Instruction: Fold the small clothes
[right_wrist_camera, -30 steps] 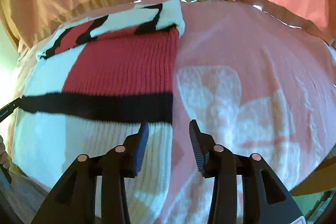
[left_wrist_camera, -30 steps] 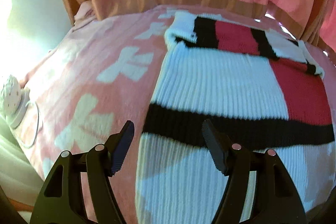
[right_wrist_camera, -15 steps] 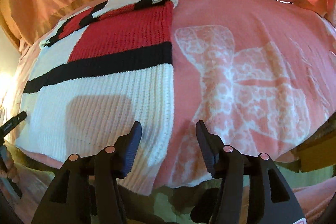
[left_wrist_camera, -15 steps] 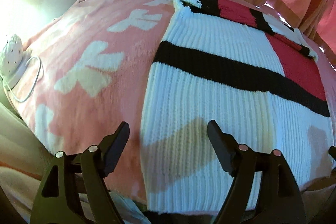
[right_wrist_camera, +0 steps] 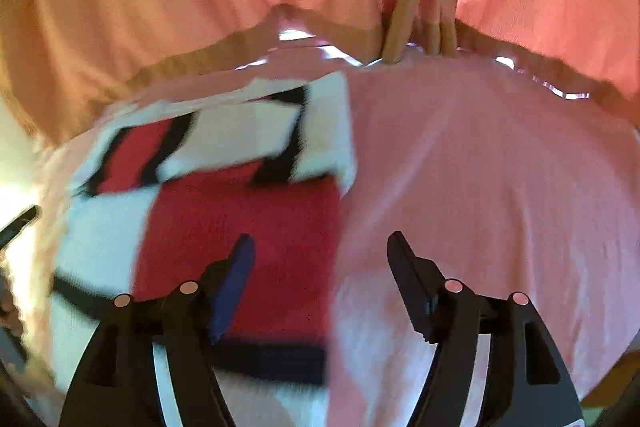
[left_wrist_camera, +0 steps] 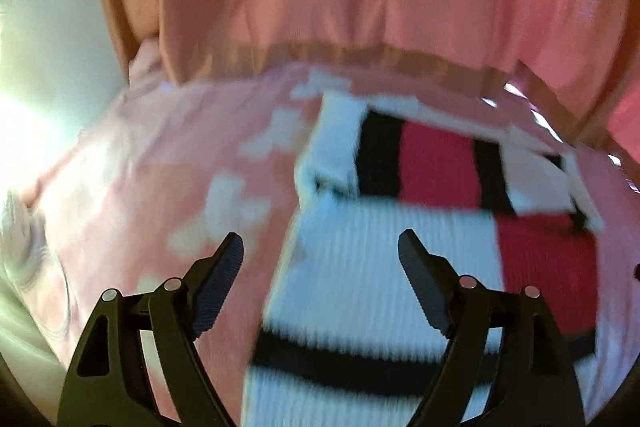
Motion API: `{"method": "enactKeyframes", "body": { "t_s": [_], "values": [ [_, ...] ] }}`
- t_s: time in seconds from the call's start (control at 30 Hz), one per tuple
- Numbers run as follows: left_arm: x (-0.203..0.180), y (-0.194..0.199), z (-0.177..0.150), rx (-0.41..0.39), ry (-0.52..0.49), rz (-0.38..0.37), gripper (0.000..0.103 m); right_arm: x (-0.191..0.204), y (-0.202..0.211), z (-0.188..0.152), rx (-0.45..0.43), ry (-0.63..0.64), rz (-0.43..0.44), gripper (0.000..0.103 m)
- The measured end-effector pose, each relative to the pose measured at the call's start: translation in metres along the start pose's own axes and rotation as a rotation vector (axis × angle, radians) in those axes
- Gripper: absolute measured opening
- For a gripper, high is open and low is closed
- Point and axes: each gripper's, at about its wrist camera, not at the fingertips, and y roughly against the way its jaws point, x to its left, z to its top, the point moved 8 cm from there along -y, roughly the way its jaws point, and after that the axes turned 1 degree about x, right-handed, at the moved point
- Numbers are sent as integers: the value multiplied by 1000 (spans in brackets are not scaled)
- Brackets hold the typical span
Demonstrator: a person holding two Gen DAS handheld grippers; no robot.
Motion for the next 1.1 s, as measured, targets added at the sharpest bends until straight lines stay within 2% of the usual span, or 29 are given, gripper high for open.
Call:
{"method": "enactKeyframes", "body": {
  "t_s": [0.1, 0.13, 0.2, 0.23, 0.27, 0.3, 0.33, 0.43, 0.47, 0.5, 0.53, 0.6, 0.63, 0.7, 0.77, 0.83, 0.9, 0.93, 0.97, 1.1],
  "values": [
    [-3, -41, 26, 22, -30, 37, 77, -18, -46, 20, 49, -45, -24, 67],
    [-2, -63, 31, 59, -12, 30, 77, -25, -65, 24, 73, -77, -16, 67],
    [5, -92, 33, 109, 50, 4, 77, -31, -88, 27, 110, -139, 34, 67],
    [7, -107, 32, 129, 78, -20, 68, -30, -101, 27, 136, -174, 86, 66],
    [8, -117, 30, 145, 86, -29, 60, -26, -109, 27, 152, -186, 127, 44],
    [7, -125, 27, 162, 82, -38, 44, -20, -114, 28, 165, -173, 162, 23],
    [6, -135, 22, 195, 80, -39, 34, -15, -114, 30, 166, -159, 173, 15],
    [6, -136, 21, 188, 54, -21, 29, -8, -87, 47, 68, -137, 177, 13],
    [7, -135, 20, 183, 46, -12, 29, -7, -79, 51, 35, -131, 176, 13],
    [8, -135, 19, 181, 41, -7, 30, -9, -79, 51, 10, -88, 115, 13],
    [12, -138, 15, 193, 33, 7, 30, -12, -90, 44, 36, -66, 75, 13],
    [16, -142, 12, 193, 39, 2, 34, -19, -115, 25, 108, -99, 53, 13],
    [17, -141, 13, 188, 39, 10, 34, -21, -119, 20, 93, -127, 60, 13],
    [18, -132, 16, 176, 36, 16, 34, -17, -111, 20, 91, -142, 61, 16],
    [17, -110, 17, 153, 33, -12, 35, -8, -91, 17, 102, -134, 78, 18],
    [21, -84, 12, 140, 29, -25, 47, 1, -57, 9, 64, -97, 67, 20],
    [24, -60, 4, 130, 32, -45, 58, 8, -23, -11, 43, -73, 60, 36],
    [26, -43, -6, 119, 31, -68, 61, 6, -8, -23, 39, -75, 68, 47],
    [27, -31, -15, 112, 27, -84, 62, 7, 7, -40, 38, -77, 84, 52],
    [29, 16, -85, 162, 13, -138, 73, 6, 42, -113, 81, -72, 99, 60]
  ]
}}
